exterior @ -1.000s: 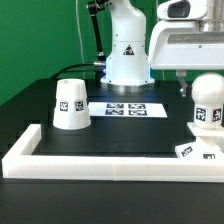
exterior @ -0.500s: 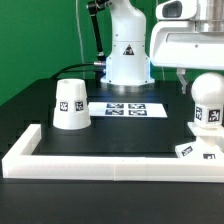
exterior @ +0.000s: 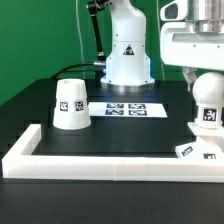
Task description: Assemble lamp
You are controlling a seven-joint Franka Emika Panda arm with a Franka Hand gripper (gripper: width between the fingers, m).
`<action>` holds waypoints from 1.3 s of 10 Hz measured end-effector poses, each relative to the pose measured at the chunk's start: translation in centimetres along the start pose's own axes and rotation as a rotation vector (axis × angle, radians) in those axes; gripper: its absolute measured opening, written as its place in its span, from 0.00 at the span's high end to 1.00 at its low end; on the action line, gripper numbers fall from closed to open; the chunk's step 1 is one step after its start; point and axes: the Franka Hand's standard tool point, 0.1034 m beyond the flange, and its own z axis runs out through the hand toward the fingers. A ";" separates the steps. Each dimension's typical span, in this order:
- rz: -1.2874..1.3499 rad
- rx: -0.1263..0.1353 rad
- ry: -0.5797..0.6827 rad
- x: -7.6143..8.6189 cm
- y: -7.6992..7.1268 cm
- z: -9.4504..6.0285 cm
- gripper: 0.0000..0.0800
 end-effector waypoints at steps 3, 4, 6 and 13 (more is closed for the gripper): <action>0.220 0.018 -0.026 0.0 -0.1 0.1 0.28; 0.312 0.021 -0.039 -0.1 -0.1 0.1 0.28; 0.455 0.024 -0.062 -0.3 -0.2 0.1 0.28; 0.103 -0.033 -0.083 -1.1 -0.7 -0.1 0.13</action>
Offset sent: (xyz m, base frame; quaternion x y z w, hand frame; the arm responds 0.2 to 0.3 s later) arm -0.0050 0.0004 -0.0033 -0.0062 -0.0228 0.2620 0.9648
